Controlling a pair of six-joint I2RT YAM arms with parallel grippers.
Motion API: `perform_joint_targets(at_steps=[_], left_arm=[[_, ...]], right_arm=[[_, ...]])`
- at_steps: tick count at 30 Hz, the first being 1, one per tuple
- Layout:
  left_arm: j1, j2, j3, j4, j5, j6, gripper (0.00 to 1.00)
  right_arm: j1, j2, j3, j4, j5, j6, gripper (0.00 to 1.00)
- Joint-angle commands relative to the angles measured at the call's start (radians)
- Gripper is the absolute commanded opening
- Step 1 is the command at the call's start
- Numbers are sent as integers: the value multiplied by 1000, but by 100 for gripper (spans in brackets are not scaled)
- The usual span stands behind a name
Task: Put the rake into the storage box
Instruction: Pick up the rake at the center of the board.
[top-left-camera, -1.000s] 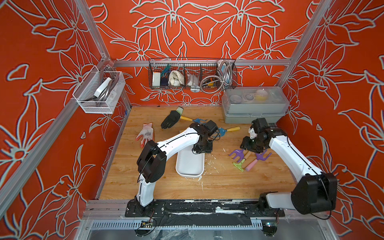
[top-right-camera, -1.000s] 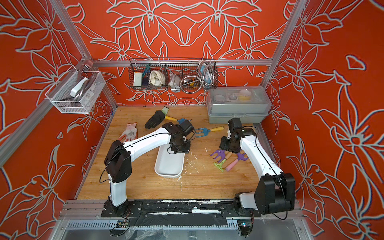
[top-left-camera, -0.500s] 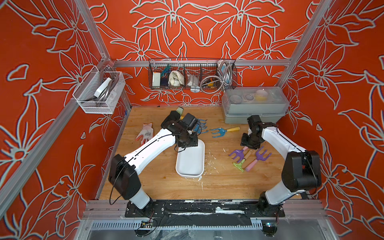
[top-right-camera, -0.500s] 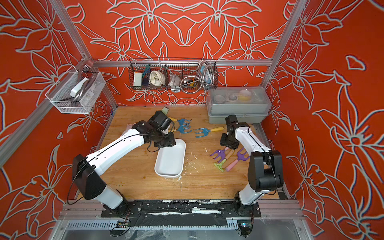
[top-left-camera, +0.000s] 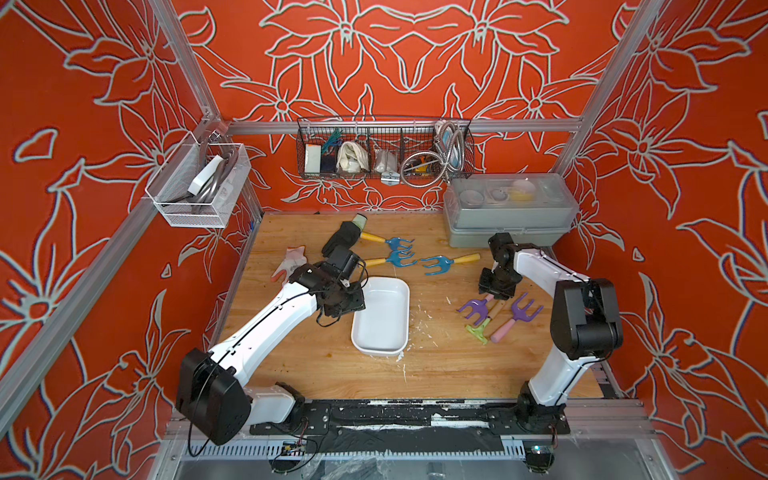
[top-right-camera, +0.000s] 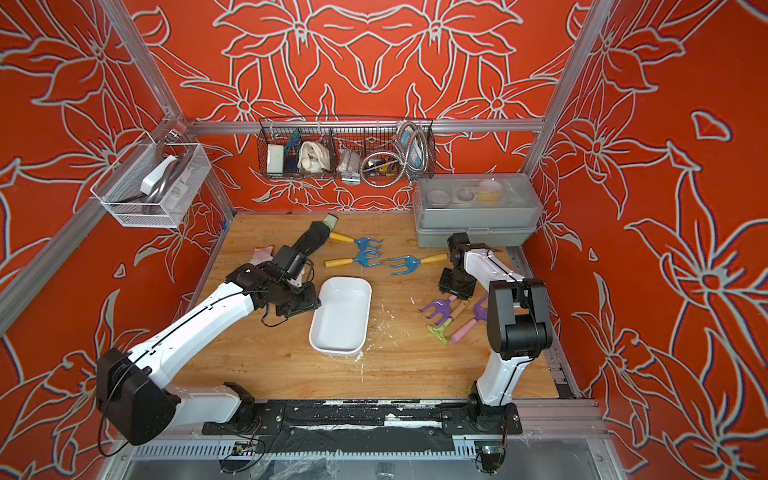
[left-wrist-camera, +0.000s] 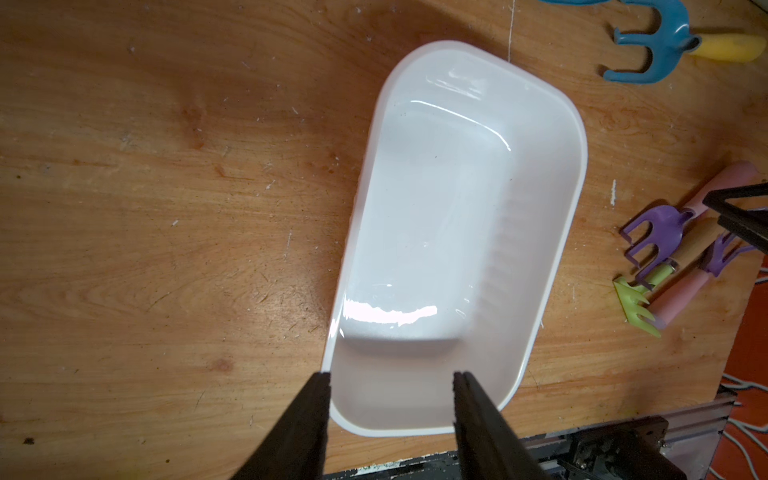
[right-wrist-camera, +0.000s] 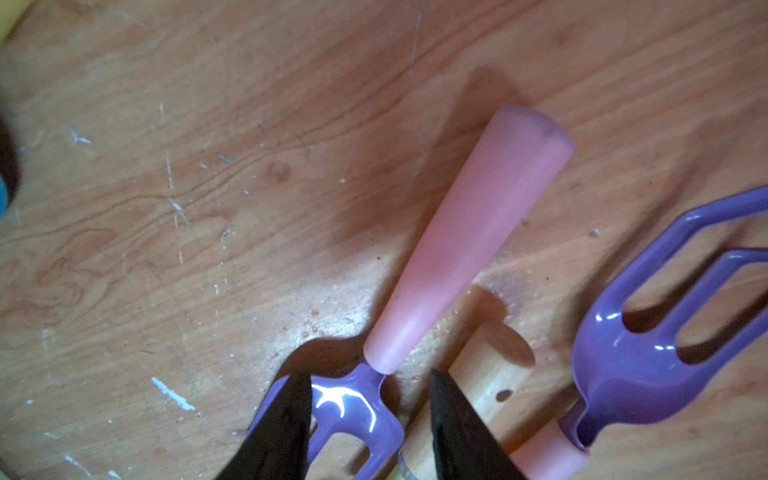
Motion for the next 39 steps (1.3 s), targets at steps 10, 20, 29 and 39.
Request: perform_joint_targets(at_steps=[10, 20, 29, 39], left_arm=[[36, -29, -46, -13, 34, 5, 51], [45, -36, -50, -33, 38, 15, 50], [53, -56, -70, -38, 38, 12, 51], [55, -89, -85, -35, 36, -4, 51]], right_arm=[[-19, 61, -12, 46, 4, 34, 44], [-19, 123, 24, 68, -47, 62, 38], [-17, 127, 16, 121, -190, 144, 15], [-15, 38, 21, 167, -325, 241, 0]])
